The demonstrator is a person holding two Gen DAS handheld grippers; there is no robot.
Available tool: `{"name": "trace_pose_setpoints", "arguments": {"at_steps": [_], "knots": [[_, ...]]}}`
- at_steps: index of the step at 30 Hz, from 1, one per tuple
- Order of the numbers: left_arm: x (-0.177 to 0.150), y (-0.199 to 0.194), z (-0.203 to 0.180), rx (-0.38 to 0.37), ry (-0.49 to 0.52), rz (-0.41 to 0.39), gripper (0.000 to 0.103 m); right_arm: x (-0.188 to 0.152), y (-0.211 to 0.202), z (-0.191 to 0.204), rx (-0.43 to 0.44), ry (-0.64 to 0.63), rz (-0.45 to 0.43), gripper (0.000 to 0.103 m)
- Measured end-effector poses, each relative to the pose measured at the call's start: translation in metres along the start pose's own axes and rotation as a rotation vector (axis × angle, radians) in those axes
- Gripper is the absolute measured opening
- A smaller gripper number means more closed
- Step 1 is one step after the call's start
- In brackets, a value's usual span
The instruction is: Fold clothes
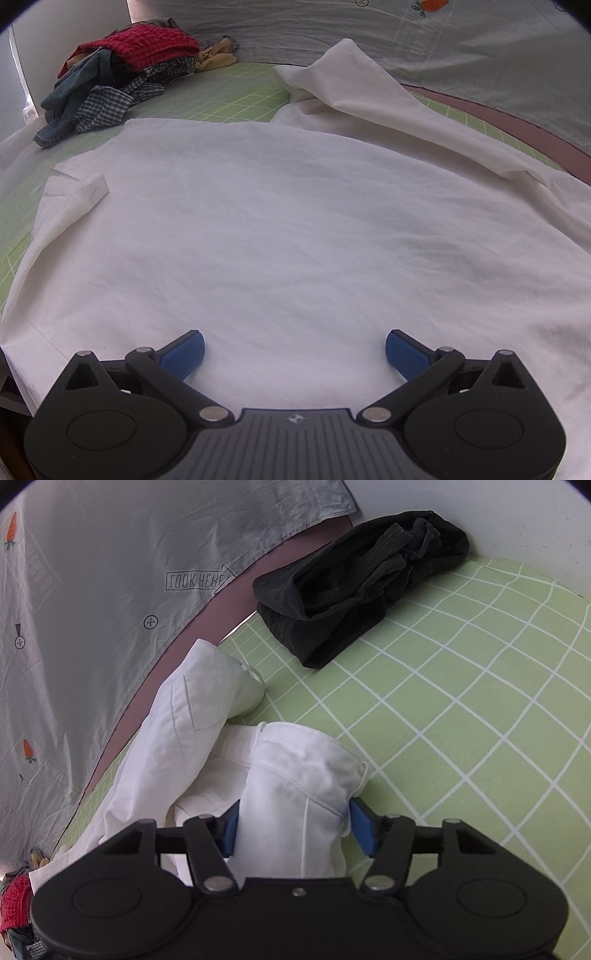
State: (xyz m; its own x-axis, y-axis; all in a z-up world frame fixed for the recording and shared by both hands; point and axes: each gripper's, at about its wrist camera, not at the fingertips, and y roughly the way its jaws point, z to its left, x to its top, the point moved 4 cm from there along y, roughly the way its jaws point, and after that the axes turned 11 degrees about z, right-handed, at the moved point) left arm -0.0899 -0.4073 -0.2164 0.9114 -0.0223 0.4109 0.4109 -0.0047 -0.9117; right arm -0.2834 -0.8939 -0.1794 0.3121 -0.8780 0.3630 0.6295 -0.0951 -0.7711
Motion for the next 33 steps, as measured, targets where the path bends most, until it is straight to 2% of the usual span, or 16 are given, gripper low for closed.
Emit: {"name": "trace_pose_setpoints", "arguments": {"at_steps": [1, 3, 8, 11, 12, 14, 17, 20, 21, 22, 23, 24, 25, 30, 33], "knots": [[0.000, 0.000, 0.000, -0.001, 0.002, 0.001, 0.103, 0.000, -0.004, 0.001, 0.004, -0.012, -0.012, 0.031], [0.001, 0.000, 0.000, -0.003, 0.007, 0.008, 0.103, -0.001, -0.013, 0.002, 0.011, -0.035, -0.037, 0.021], [0.004, 0.001, 0.001, -0.009, 0.019, 0.024, 0.103, -0.004, -0.070, 0.014, -0.045, -0.152, -0.183, 0.016], [0.005, 0.002, 0.002, -0.013, 0.026, 0.034, 0.103, -0.019, -0.109, 0.015, -0.121, -0.215, -0.268, 0.016], [0.006, 0.002, 0.002, -0.014, 0.029, 0.037, 0.103, -0.026, -0.114, 0.011, -0.167, -0.236, -0.273, 0.016], [0.006, 0.002, 0.002, -0.016, 0.034, 0.044, 0.103, -0.045, -0.109, -0.003, -0.276, -0.251, -0.221, 0.016], [0.008, 0.002, 0.003, -0.020, 0.041, 0.054, 0.103, -0.067, -0.086, -0.033, -0.376, -0.213, -0.099, 0.016], [0.011, 0.003, 0.007, -0.035, 0.073, 0.076, 0.103, -0.074, -0.073, -0.038, -0.441, -0.217, -0.075, 0.021], [0.012, 0.004, 0.010, -0.043, 0.088, 0.086, 0.103, -0.072, -0.072, -0.034, -0.465, -0.223, -0.089, 0.029], [0.013, 0.004, 0.014, -0.049, 0.094, 0.088, 0.103, -0.069, -0.072, -0.029, -0.490, -0.229, -0.102, 0.042], [0.015, 0.003, 0.023, -0.040, 0.088, 0.078, 0.103, -0.067, -0.072, -0.024, -0.515, -0.235, -0.116, 0.051], [0.017, 0.003, 0.033, -0.021, 0.076, 0.064, 0.103, -0.064, -0.073, -0.019, -0.540, -0.242, -0.129, 0.069], [0.020, 0.002, 0.043, -0.003, 0.064, 0.050, 0.103, -0.063, -0.075, -0.013, -0.556, -0.255, -0.158, 0.076], [0.042, 0.008, 0.106, 0.086, 0.018, 0.008, 0.103, -0.065, -0.080, 0.026, -0.624, -0.321, -0.248, 0.083], [0.062, 0.017, 0.142, 0.082, 0.008, 0.017, 0.103, -0.078, -0.076, 0.050, -0.626, -0.320, -0.260, 0.083]]}}
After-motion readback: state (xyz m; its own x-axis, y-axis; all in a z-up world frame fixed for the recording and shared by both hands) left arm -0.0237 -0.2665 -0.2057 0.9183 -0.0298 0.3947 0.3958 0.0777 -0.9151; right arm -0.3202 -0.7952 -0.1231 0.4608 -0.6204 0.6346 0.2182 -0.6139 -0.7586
